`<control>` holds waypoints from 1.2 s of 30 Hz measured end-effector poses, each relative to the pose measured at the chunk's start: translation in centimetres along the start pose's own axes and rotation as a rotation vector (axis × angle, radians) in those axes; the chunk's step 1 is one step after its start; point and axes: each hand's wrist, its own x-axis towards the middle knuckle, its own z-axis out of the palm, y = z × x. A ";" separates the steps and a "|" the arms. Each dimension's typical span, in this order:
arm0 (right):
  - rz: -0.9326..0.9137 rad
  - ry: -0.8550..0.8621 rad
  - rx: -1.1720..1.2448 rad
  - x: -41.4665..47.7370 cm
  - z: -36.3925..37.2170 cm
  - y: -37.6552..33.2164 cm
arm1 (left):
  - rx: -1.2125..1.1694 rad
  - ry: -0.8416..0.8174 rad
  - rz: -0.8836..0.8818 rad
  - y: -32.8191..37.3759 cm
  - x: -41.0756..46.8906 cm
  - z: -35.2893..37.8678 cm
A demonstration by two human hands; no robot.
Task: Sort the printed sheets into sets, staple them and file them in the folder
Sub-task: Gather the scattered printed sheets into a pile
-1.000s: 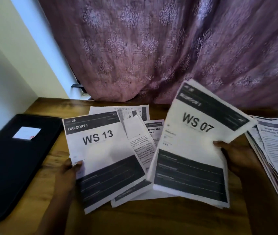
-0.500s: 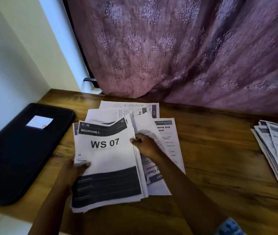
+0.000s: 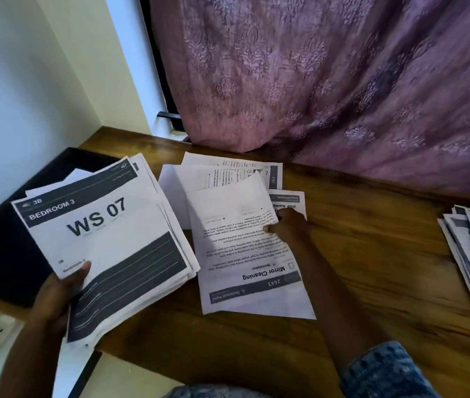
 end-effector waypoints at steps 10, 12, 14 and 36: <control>-0.110 -0.204 0.690 -1.4 -10.8 2.7 | -0.158 -0.094 -0.063 0.7 0.3 2.8; -0.039 -0.271 0.771 -1.3 -11.7 4.1 | -0.173 -0.120 -0.069 0.7 0.3 3.4; 0.056 -0.282 0.811 -0.7 -12.0 5.9 | -0.183 -0.136 -0.085 0.6 0.6 3.7; -0.629 -0.278 -1.032 -3.0 -17.2 -9.5 | -0.186 -0.132 -0.035 2.6 -2.4 6.3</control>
